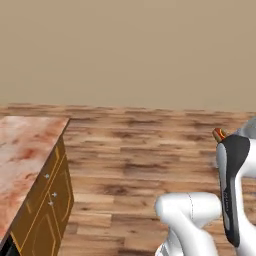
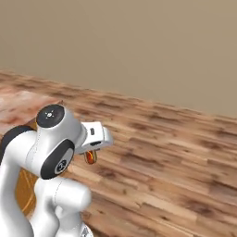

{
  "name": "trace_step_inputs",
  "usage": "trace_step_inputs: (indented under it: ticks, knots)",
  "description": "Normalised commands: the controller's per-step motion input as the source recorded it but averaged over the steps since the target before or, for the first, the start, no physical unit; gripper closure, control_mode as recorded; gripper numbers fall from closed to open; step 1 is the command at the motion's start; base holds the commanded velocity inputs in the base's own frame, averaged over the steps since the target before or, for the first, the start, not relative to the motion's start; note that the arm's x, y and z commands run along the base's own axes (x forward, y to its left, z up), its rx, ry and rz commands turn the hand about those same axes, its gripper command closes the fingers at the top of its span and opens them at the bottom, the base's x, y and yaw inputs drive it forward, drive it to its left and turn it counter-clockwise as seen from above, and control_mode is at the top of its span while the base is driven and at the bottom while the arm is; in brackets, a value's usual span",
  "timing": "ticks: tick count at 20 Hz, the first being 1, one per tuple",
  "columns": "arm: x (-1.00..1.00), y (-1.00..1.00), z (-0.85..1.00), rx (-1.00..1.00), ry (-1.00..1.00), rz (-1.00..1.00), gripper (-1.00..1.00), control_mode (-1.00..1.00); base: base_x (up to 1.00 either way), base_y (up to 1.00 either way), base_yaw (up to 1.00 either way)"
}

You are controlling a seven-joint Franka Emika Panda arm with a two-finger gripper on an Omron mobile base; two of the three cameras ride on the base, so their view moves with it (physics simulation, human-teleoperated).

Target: Place the cold items (lime and carrot) from the fridge in one tupperware on the dining counter. Place the warm items (hot dog and kebab skewer) in the stove area in another tupperware.

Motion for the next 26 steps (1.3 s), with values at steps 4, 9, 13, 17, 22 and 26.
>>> trace_step_inputs:
  ticks: [4, 9, 13, 17, 22, 26]
  knots:
    - [0.0, 0.0, 0.0, 0.0, 0.0, 0.0, 1.0, 1.0, 0.87, 0.0, 0.86]
    - [0.0, 0.0, 0.0, 0.0, 0.0, 0.0, 1.0, 1.0, 0.99, -0.48, 0.63]
    - [0.0, 0.0, 0.0, 0.0, 0.0, 0.0, 1.0, 1.0, 1.0, -0.59, 0.56]
    - [0.0, 0.0, 0.0, 0.0, 0.0, 0.0, 1.0, 1.0, 0.97, -0.64, 0.57]
    - [0.0, 0.0, 0.0, 0.0, 0.0, 0.0, 1.0, 1.0, 0.82, -0.77, 0.48]
    - [0.0, 0.0, 0.0, 0.0, 0.0, 0.0, 1.0, 1.0, 0.75, -0.85, 0.43]
